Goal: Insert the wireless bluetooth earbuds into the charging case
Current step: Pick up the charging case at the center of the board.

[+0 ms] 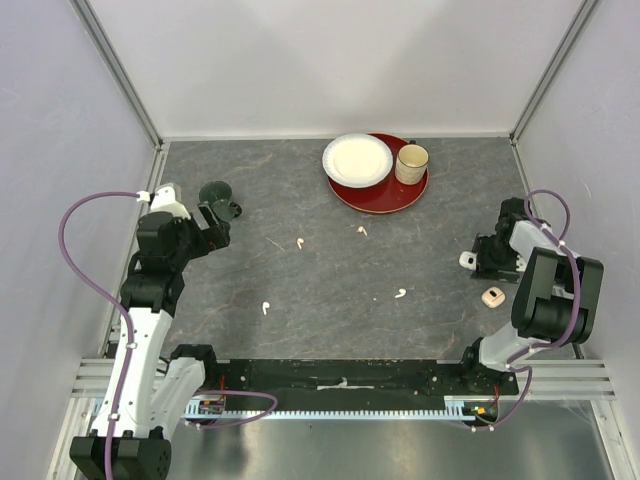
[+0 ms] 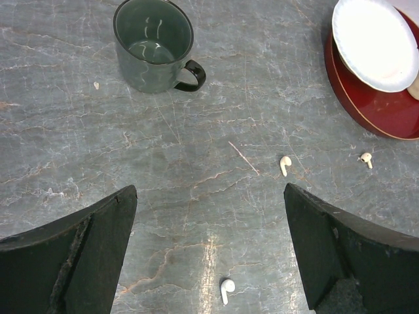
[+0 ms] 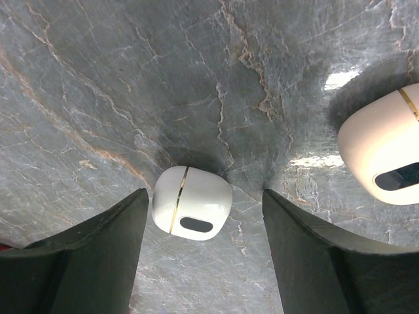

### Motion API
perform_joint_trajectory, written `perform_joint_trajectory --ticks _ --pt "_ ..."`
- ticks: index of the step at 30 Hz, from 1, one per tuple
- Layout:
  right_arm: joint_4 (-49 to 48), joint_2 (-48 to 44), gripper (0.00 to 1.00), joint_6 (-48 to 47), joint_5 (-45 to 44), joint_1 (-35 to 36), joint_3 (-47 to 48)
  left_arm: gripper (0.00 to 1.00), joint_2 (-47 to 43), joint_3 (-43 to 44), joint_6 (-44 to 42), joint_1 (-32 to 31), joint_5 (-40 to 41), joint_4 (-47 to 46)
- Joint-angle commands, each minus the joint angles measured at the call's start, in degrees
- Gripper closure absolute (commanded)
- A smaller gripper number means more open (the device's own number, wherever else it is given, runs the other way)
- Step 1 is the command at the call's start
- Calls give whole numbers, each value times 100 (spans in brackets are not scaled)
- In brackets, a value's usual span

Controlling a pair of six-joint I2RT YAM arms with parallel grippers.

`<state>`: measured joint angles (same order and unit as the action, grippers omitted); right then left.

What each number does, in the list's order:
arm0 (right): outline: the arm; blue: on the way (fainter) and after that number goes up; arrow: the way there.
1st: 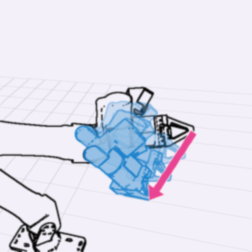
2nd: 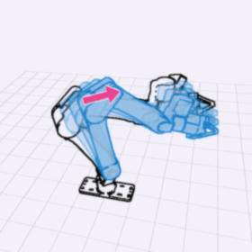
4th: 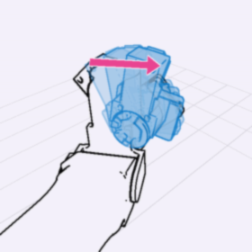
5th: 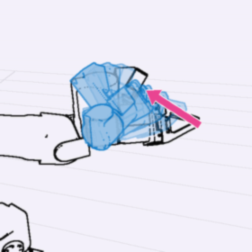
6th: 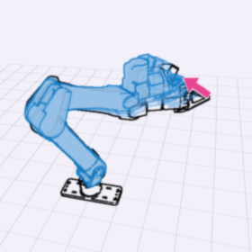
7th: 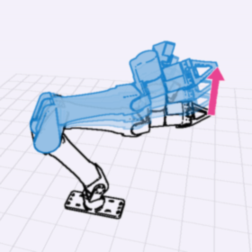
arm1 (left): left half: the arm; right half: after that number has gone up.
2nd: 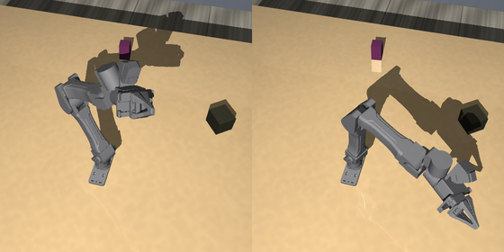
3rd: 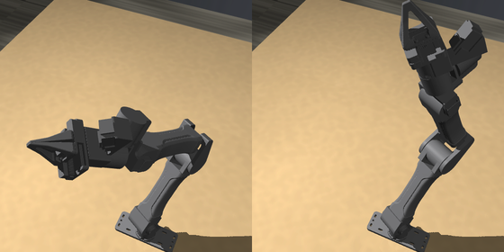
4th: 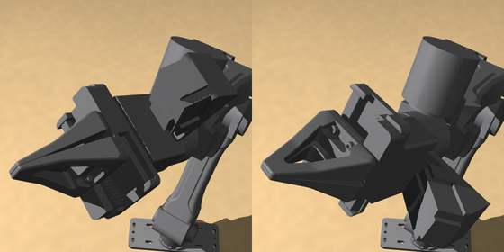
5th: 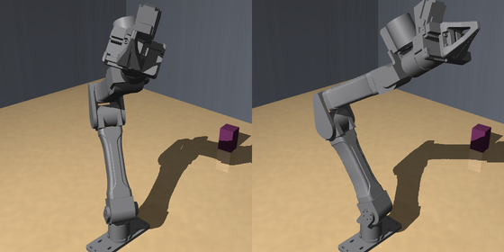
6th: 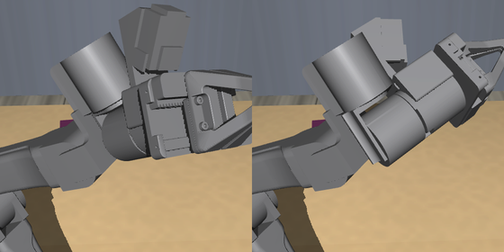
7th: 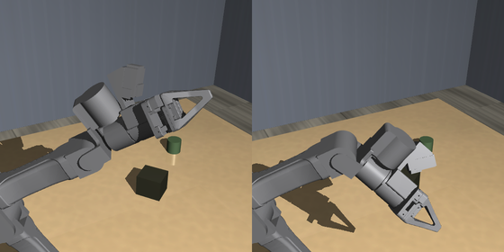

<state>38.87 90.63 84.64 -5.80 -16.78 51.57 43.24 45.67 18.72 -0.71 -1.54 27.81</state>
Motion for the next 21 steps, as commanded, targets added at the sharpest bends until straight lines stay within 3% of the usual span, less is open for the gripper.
perform_joint_trajectory --ticks 1,10,14,21 --pt "182 121 23 26 79 -28 178 0 9 -5 202 45 31 -4" --pt "191 333 37 -79 150 -28 213 0 9 -5 202 45 22 -4" --pt "112 271 58 -202 150 -19 134 0 26 -6 202 45 -30 -22" --pt "-283 157 74 -641 211 332 20 0 52 3 167 220 -250 -48"
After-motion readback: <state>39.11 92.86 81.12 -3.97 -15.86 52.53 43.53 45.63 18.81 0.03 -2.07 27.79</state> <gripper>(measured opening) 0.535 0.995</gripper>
